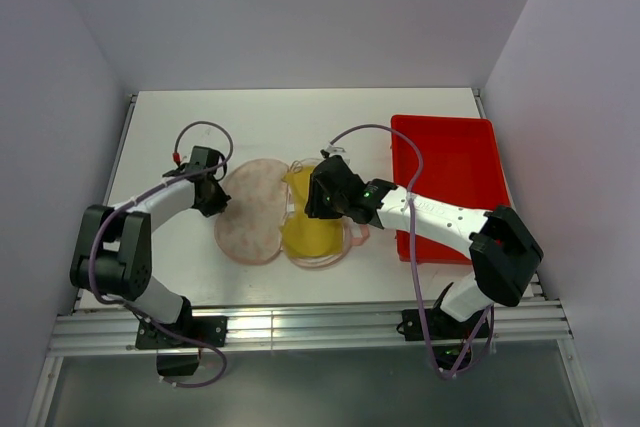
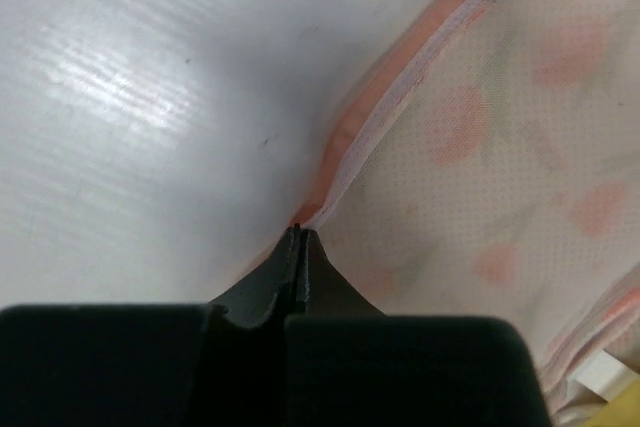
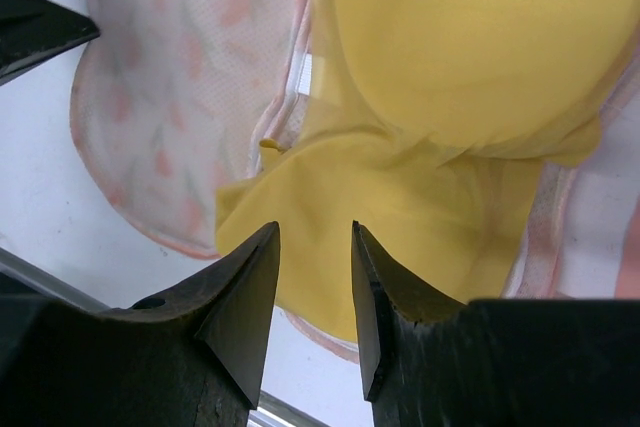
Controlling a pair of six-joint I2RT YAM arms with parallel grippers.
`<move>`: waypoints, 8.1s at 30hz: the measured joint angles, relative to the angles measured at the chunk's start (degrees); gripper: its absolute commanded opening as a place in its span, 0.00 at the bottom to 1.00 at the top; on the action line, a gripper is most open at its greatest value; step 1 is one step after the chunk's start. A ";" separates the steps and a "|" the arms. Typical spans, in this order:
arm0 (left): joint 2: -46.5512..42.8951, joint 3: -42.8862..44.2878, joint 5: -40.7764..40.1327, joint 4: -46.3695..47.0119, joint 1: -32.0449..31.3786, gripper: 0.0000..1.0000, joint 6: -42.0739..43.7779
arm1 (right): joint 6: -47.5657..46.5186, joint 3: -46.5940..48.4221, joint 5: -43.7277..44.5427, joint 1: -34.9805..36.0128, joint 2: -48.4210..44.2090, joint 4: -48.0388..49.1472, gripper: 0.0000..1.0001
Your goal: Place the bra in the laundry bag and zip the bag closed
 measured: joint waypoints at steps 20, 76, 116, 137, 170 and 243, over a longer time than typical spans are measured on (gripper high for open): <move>-21.03 -2.60 -0.52 -8.09 0.76 0.00 -1.79 | -0.70 3.21 1.81 -1.84 6.12 -1.46 0.42; -6.60 19.17 5.68 -9.60 -26.88 0.00 -5.33 | -0.81 9.99 3.98 -3.82 13.81 -3.06 0.44; 3.69 20.79 -0.13 -3.85 -35.82 0.40 -8.52 | 0.37 -1.16 8.57 -9.55 -3.43 -7.21 0.45; -2.29 12.70 -6.91 -8.26 -30.21 0.17 -10.19 | 0.17 0.63 -0.81 -8.22 4.68 0.44 0.43; 1.57 13.97 -5.01 -6.51 -30.05 0.19 -9.46 | 3.06 -1.84 -1.46 -4.76 5.92 1.66 0.18; 11.89 16.70 0.48 -2.21 -31.89 0.28 -7.63 | -4.20 21.97 -1.68 -14.08 30.01 -4.61 0.40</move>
